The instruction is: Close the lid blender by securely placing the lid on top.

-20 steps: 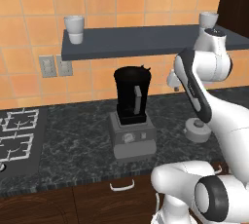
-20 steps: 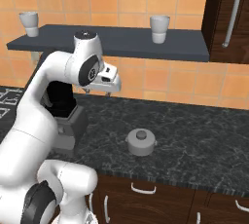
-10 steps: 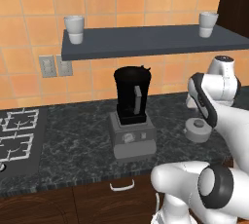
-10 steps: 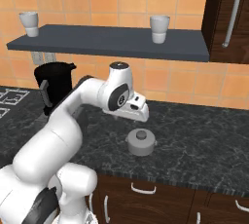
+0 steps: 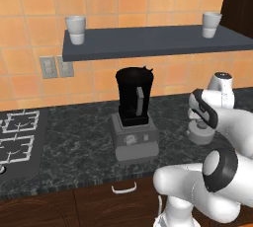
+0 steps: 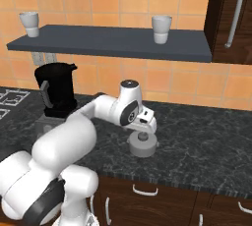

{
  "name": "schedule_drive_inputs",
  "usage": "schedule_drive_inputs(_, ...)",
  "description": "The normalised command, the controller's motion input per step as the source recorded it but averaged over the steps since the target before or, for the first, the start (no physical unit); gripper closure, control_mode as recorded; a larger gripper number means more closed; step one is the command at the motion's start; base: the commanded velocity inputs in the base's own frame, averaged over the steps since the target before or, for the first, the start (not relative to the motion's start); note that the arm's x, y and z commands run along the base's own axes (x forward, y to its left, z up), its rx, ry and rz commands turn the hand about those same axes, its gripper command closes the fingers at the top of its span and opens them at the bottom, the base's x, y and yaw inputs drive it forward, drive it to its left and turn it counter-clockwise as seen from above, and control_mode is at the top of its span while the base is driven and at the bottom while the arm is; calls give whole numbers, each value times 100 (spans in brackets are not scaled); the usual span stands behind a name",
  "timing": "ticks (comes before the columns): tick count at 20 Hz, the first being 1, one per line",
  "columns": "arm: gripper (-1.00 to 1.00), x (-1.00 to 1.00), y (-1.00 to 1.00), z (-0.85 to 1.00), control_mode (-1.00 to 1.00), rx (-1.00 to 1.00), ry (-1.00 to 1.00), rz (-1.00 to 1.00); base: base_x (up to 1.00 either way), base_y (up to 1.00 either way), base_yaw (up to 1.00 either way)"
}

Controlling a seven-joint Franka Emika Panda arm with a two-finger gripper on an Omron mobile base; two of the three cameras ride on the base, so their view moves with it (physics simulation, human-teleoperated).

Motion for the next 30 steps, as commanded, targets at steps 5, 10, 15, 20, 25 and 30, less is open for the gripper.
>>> schedule_drive_inputs(5,-100,22,-1,-40,-100,0,0,0,0,0,0)
schedule_drive_inputs(10,-100,6,-14,-26,-100,0,0,0,0,0,0)
schedule_drive_inputs(15,-100,15,-11,-18,-100,0,0,0,0,0,0)
schedule_drive_inputs(20,-100,25,-8,-12,-100,0,0,0,0,0,0)
schedule_drive_inputs(25,-100,19,-4,-18,-100,0,0,0,0,0,0)
schedule_drive_inputs(30,-100,13,0,-21,-100,0,0,0,0,0,0)
